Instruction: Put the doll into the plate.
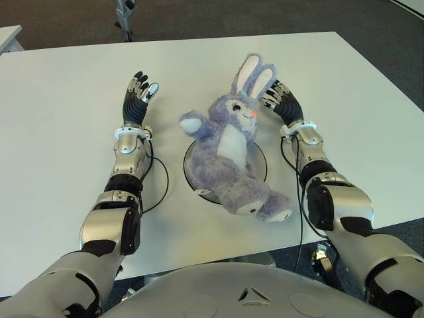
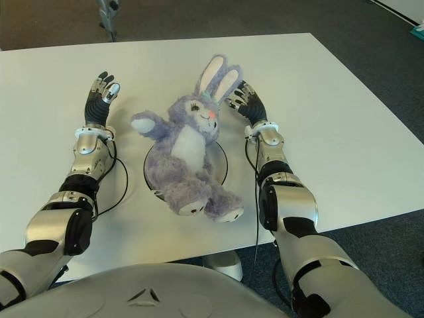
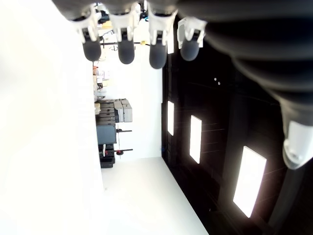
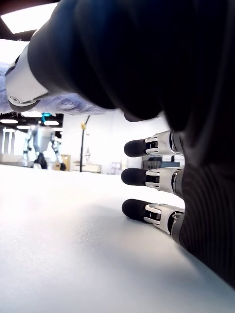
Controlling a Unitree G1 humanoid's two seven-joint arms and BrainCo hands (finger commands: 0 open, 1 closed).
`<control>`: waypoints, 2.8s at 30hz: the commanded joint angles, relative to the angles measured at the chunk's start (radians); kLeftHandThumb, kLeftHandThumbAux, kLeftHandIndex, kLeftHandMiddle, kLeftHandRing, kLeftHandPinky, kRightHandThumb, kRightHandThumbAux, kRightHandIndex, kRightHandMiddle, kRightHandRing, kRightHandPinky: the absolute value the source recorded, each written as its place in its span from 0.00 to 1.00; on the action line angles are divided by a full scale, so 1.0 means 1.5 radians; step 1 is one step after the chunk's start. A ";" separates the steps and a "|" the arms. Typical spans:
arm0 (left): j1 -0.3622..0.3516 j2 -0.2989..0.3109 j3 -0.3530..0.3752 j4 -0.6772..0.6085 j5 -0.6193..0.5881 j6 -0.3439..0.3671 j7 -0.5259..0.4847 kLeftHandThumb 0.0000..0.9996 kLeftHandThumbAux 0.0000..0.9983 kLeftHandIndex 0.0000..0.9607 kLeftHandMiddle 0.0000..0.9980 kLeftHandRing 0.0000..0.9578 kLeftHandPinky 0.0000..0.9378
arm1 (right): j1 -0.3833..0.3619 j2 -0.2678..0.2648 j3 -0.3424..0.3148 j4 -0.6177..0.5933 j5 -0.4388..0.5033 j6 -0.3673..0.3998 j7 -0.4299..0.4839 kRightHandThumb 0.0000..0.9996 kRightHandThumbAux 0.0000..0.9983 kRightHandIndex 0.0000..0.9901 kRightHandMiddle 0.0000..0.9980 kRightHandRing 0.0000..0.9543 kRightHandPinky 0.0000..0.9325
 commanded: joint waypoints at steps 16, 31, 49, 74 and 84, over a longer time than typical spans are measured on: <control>0.013 -0.013 -0.007 0.067 0.004 0.032 -0.002 0.00 0.56 0.00 0.13 0.12 0.06 | 0.076 0.030 0.007 0.051 -0.009 0.044 0.005 0.31 0.82 0.04 0.06 0.07 0.10; 0.019 -0.011 -0.022 0.080 0.009 0.056 -0.019 0.00 0.53 0.00 0.11 0.10 0.04 | 0.076 0.033 0.006 0.050 -0.007 0.043 0.006 0.29 0.81 0.04 0.06 0.07 0.10; 0.023 -0.015 -0.027 0.103 0.004 0.075 -0.016 0.00 0.53 0.00 0.10 0.09 0.04 | 0.077 0.038 0.003 0.049 -0.004 0.042 0.006 0.32 0.83 0.04 0.07 0.07 0.10; 0.026 -0.018 -0.016 0.127 -0.004 0.092 -0.009 0.00 0.54 0.03 0.12 0.11 0.08 | 0.074 0.041 0.001 0.050 -0.003 0.041 0.010 0.29 0.82 0.04 0.06 0.07 0.09; 0.031 -0.020 -0.014 0.126 -0.006 0.090 -0.013 0.00 0.54 0.04 0.13 0.11 0.08 | 0.072 0.041 0.002 0.050 -0.005 0.041 0.008 0.30 0.83 0.04 0.06 0.07 0.09</control>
